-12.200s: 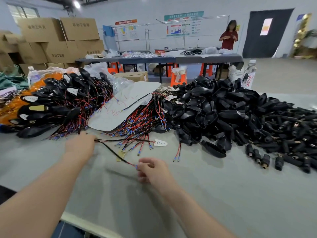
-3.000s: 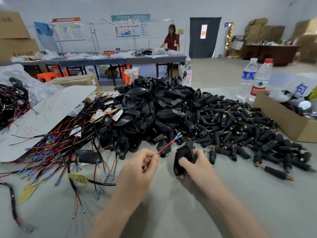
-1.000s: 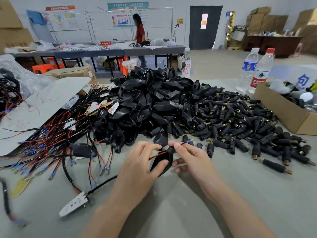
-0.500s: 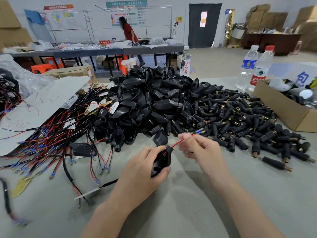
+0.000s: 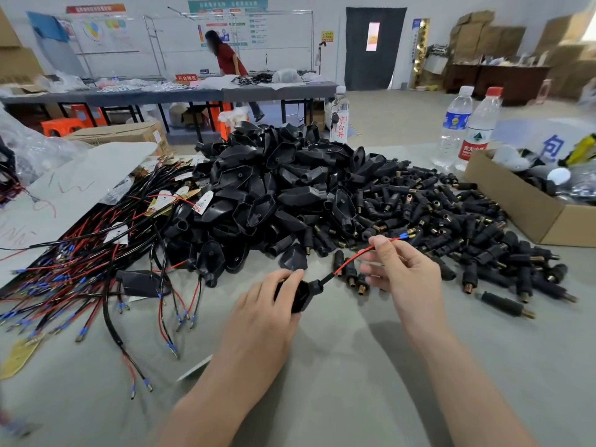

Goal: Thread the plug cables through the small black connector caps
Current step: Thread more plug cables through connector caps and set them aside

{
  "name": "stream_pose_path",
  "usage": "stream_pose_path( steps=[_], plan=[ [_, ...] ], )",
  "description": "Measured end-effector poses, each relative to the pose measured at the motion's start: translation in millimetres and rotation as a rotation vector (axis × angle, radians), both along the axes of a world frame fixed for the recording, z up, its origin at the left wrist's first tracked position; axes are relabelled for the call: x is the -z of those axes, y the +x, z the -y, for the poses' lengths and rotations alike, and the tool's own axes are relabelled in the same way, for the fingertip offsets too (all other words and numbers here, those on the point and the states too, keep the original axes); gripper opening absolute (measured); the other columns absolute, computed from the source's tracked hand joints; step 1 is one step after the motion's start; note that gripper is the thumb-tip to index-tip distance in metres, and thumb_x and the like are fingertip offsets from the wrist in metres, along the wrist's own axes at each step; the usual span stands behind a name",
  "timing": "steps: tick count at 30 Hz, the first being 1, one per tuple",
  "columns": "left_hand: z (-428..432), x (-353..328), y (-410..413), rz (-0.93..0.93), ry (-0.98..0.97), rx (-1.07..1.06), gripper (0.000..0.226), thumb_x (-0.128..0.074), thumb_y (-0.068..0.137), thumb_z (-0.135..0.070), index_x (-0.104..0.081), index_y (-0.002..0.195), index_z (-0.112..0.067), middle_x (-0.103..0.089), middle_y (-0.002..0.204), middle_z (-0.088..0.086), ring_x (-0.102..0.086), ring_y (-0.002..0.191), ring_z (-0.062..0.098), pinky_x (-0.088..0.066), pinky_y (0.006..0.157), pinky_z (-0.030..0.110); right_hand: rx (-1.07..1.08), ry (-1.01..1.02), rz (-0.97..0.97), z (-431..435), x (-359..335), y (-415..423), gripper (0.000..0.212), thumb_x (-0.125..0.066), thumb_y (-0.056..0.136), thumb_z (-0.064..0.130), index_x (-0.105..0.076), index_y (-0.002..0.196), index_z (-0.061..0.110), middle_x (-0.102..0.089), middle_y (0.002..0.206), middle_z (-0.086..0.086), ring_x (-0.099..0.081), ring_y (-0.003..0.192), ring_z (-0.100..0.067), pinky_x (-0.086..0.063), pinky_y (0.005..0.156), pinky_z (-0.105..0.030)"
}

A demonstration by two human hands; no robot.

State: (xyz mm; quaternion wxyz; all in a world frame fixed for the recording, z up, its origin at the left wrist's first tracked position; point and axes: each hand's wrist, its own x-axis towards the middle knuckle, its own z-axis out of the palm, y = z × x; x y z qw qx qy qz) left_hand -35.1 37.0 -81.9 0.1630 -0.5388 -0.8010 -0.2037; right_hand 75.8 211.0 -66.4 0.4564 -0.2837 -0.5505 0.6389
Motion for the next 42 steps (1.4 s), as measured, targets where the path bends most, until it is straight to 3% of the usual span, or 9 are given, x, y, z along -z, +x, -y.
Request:
stream_pose_path(
  steps=[3, 7, 11, 16, 21, 28, 33, 37, 42],
  plan=[
    [-2.7, 0.3, 2.6, -0.062, 0.019, -0.014, 0.062, -0.080, 0.078, -0.007, -0.057, 0.135, -0.004, -0.063, 0.120, 0.009, -0.066, 0.101, 0.029, -0.055, 0.087, 0.044, -0.007, -0.010, 0.024, 3.3, 3.1, -5.0, 0.019, -0.063, 0.097, 0.024, -0.072, 0.086, 0.011, -0.075, 0.076, -0.005, -0.071, 0.067, -0.019, -0.057, 0.056, -0.023],
    [-2.5, 0.0, 4.9, -0.116, -0.018, -0.033, 0.063, -0.080, 0.078, -0.025, -0.058, 0.134, -0.006, -0.067, 0.112, 0.004, -0.067, 0.097, 0.022, -0.054, 0.090, 0.038, 0.043, -0.028, 0.007, 2.0, 3.5, -6.2, 0.020, -0.062, 0.099, 0.024, -0.068, 0.086, 0.010, -0.074, 0.074, -0.004, -0.071, 0.065, -0.018, -0.055, 0.053, -0.022],
    [1.7, -4.0, 1.0, -0.070, -0.067, -0.078, 0.063, -0.085, 0.072, -0.030, -0.065, 0.127, -0.007, -0.070, 0.102, 0.000, -0.069, 0.084, 0.019, -0.055, 0.077, 0.033, 0.116, -0.037, -0.026, -2.3, 3.3, -0.5, 0.019, -0.062, 0.099, 0.027, -0.068, 0.088, 0.012, -0.075, 0.075, -0.001, -0.070, 0.062, -0.012, -0.054, 0.052, -0.021],
    [9.5, -6.0, -7.8, 0.039, -0.101, -0.124, 0.058, -0.063, 0.092, -0.038, -0.049, 0.145, -0.017, -0.061, 0.128, -0.005, -0.063, 0.107, 0.020, -0.049, 0.090, 0.034, 0.208, -0.042, -0.068, -10.5, 1.5, 8.8, 0.022, -0.060, 0.100, 0.030, -0.068, 0.087, 0.014, -0.076, 0.080, -0.003, -0.069, 0.064, -0.013, -0.055, 0.053, -0.022],
    [11.6, -4.2, -13.1, 0.122, -0.085, -0.100, 0.055, -0.047, 0.099, -0.046, -0.032, 0.150, -0.032, -0.044, 0.140, -0.018, -0.055, 0.115, 0.007, -0.045, 0.093, 0.023, 0.304, -0.131, -0.147, -24.1, 1.0, 19.0, 0.018, -0.058, 0.101, 0.032, -0.067, 0.091, 0.020, -0.075, 0.075, 0.003, -0.069, 0.061, -0.009, -0.055, 0.052, -0.021],
    [12.2, 0.9, -19.8, 0.187, -0.086, -0.079, 0.041, -0.045, 0.101, -0.046, -0.046, 0.141, -0.034, -0.045, 0.137, -0.025, -0.053, 0.116, 0.001, -0.043, 0.093, 0.020, 0.363, -0.267, -0.234, -37.0, 6.8, 27.1, 0.018, -0.053, 0.103, 0.032, -0.062, 0.091, 0.022, -0.070, 0.077, 0.001, -0.069, 0.058, -0.007, -0.054, 0.051, -0.018],
    [11.1, 5.1, -24.4, 0.256, -0.064, -0.071, 0.036, -0.047, 0.102, -0.044, -0.053, 0.135, -0.033, -0.045, 0.136, -0.026, -0.048, 0.118, -0.002, -0.038, 0.096, 0.016, 0.241, -0.305, -0.112, -31.5, 12.2, 17.5, 0.017, -0.053, 0.103, 0.023, -0.059, 0.092, 0.012, -0.066, 0.093, -0.011, -0.067, 0.071, -0.015, -0.055, 0.057, -0.017],
    [8.3, 8.4, -25.5, 0.334, 0.003, -0.075, 0.033, -0.051, 0.100, -0.040, -0.056, 0.132, -0.032, -0.045, 0.136, -0.028, -0.044, 0.123, -0.003, -0.032, 0.096, 0.014, 0.103, -0.218, 0.060, -7.5, 13.7, 2.1, 0.017, -0.053, 0.100, 0.015, -0.062, 0.108, 0.003, -0.066, 0.085, -0.008, -0.065, 0.060, -0.011, -0.053, 0.051, -0.018],
    [3.7, 9.3, -22.6, 0.367, 0.154, -0.066, 0.031, -0.057, 0.098, -0.036, -0.061, 0.128, -0.032, -0.047, 0.134, -0.031, -0.042, 0.126, -0.004, -0.029, 0.098, 0.014, -0.281, -0.120, 0.198, 37.4, 13.1, -12.1, 0.033, -0.057, 0.100, 0.032, -0.070, 0.085, 0.006, -0.068, 0.074, -0.007, -0.068, 0.060, -0.021, -0.048, 0.045, -0.023]
  ],
)
